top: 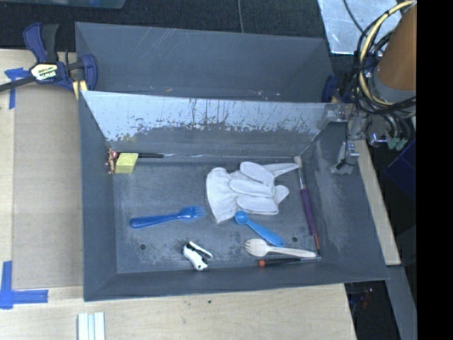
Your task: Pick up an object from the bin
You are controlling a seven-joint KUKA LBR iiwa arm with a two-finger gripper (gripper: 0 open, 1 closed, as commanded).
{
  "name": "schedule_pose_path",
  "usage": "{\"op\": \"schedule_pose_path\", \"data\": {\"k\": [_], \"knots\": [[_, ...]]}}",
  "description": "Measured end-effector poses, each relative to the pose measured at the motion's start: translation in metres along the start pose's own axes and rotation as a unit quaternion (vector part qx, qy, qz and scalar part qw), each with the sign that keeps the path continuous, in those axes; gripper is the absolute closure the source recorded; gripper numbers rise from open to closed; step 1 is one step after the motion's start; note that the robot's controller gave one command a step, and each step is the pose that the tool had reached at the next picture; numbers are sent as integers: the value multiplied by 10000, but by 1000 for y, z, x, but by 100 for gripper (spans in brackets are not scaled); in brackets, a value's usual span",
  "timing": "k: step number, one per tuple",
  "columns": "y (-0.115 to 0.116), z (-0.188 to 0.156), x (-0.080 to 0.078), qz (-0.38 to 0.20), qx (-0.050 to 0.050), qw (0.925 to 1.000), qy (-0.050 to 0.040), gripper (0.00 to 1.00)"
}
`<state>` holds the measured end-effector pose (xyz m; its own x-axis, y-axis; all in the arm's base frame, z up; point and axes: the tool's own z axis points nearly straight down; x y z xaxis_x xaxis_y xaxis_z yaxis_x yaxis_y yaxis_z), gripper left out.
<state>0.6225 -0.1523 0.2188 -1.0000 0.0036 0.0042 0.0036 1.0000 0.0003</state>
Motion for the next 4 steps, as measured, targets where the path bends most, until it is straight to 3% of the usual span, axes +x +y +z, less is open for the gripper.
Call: {"op": "schedule_pose_path", "data": {"k": [1,2,3,4], "knots": [[1,-5,-2,-17,7,10000,-44,0],[60,146,-3,749,4,9972,-22,0],[75,75,0,893,19,9959,-138,0],[62,146,2,788,9,9969,11,0]]}}
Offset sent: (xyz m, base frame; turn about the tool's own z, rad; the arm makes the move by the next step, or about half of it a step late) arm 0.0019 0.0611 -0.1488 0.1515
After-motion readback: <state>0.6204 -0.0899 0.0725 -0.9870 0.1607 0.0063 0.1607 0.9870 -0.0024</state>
